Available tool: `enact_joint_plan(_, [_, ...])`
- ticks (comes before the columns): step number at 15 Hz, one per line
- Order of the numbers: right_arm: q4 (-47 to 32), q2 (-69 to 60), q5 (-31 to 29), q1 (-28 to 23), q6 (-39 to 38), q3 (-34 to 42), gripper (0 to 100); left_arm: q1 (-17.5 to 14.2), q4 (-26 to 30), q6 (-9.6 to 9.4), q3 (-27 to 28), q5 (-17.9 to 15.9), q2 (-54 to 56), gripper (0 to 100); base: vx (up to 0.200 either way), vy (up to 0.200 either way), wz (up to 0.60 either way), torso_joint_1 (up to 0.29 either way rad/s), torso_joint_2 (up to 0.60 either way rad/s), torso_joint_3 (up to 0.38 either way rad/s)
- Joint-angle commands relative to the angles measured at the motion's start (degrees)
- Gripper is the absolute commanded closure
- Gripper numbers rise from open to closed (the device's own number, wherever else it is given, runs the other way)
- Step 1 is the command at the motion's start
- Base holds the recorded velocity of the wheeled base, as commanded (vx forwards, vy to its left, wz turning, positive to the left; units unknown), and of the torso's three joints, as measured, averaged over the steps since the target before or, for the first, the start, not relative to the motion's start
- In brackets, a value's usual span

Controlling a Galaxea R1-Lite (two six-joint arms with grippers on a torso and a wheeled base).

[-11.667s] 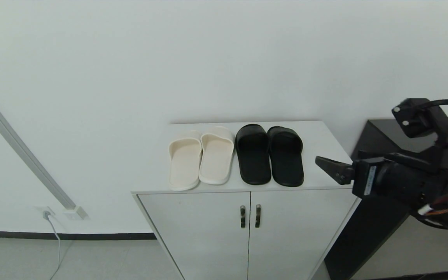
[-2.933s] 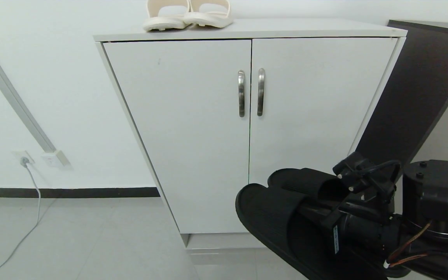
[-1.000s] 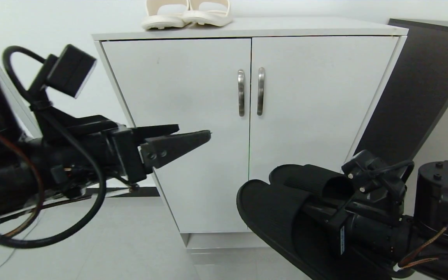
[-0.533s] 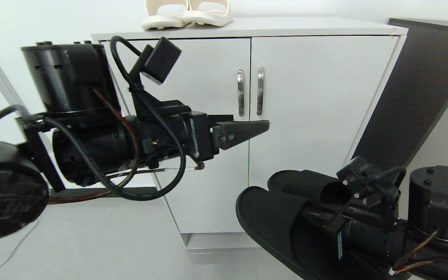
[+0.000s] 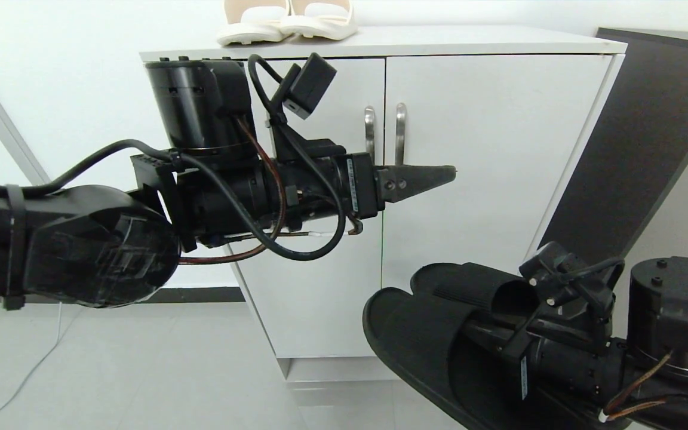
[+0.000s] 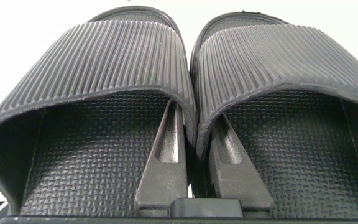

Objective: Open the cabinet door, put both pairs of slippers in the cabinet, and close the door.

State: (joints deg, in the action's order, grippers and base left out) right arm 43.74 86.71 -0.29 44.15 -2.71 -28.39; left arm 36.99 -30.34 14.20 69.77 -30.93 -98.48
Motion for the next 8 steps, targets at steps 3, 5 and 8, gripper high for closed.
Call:
enact_joint_plan(3, [0.0,0.2,0.3,-1.0,0.0,0.0,100,-1.2,0.7,1.79,7.0,-1.2,-5.0,0,0.000,0.000,0.00,0.000,0.00,0.000])
enact_joint_plan(5, [0.0,0.3,0.4,-1.1,0.0,0.0,100,-1.4,3.0,1.62,11.4,2.1,-7.9,0,0.000,0.000,0.00,0.000,0.00,0.000])
enact_joint_plan(8, [0.0,0.6,0.4,-1.1,0.0,0.0,100,-1.4,3.1,1.44,13.2,4.2,-9.1,0,0.000,0.000,0.00,0.000,0.00,0.000])
